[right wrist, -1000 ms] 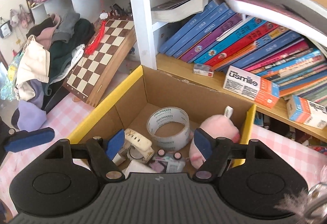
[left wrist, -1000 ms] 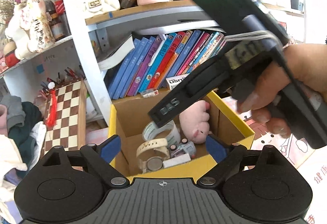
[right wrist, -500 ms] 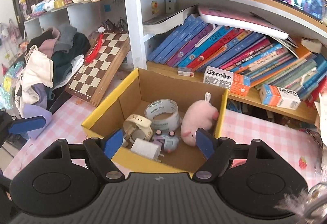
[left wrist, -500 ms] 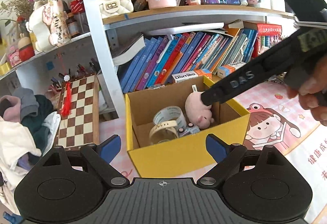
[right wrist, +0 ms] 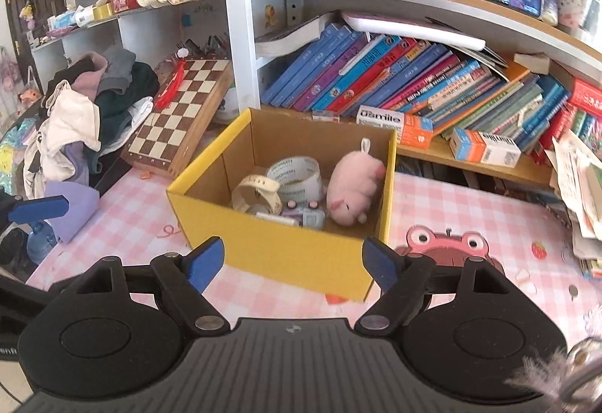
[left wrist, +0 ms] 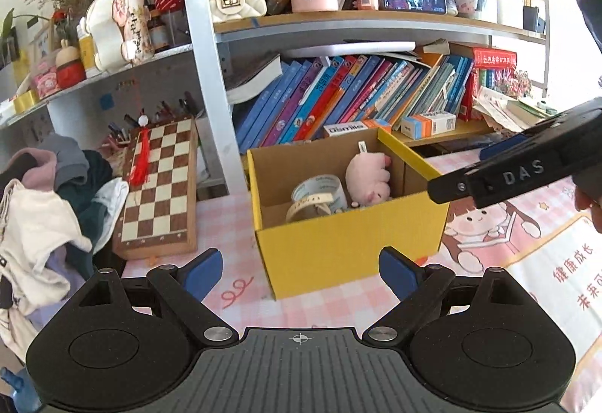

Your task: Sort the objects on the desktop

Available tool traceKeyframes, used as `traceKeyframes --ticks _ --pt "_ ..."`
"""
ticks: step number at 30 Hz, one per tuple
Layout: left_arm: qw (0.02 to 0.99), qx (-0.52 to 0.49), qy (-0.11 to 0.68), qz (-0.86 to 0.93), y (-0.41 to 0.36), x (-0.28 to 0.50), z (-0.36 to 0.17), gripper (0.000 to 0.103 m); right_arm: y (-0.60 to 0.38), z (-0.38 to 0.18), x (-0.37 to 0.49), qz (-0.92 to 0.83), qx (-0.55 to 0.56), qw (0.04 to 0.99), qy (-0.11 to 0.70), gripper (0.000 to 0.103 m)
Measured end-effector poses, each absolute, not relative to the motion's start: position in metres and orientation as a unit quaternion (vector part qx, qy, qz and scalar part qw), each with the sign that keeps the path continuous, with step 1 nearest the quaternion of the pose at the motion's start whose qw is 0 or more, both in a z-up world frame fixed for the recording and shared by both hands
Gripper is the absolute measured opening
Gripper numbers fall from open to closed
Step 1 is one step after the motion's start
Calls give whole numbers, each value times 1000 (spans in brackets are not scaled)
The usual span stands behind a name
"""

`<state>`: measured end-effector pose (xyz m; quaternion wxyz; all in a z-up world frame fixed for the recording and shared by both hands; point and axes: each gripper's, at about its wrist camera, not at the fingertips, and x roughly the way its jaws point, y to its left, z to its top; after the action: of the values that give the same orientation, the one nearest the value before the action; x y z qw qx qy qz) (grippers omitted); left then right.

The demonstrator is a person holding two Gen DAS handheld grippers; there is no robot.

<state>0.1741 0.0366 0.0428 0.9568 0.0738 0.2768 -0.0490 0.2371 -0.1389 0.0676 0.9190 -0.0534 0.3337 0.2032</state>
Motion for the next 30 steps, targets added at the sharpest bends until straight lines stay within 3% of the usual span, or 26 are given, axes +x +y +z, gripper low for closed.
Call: traceKeyframes --ticks 30 --pt "956 45 290 1 44 91 23 96 -150 9 95 84 -37 939 331 95"
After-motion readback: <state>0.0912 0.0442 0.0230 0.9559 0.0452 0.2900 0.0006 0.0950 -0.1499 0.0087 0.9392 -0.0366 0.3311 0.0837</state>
